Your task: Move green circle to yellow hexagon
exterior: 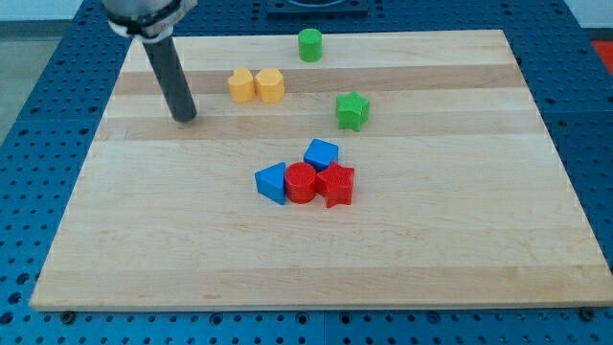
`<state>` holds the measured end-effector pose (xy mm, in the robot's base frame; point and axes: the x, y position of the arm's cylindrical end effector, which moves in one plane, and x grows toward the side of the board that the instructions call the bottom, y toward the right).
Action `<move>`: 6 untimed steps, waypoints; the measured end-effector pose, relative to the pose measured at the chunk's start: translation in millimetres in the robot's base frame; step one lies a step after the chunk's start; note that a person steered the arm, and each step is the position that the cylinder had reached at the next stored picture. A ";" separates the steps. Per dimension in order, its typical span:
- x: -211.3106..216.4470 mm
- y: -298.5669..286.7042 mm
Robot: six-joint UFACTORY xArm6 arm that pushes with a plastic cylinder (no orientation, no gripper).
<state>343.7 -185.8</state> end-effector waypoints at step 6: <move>-151.0 152.9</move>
<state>192.7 -32.9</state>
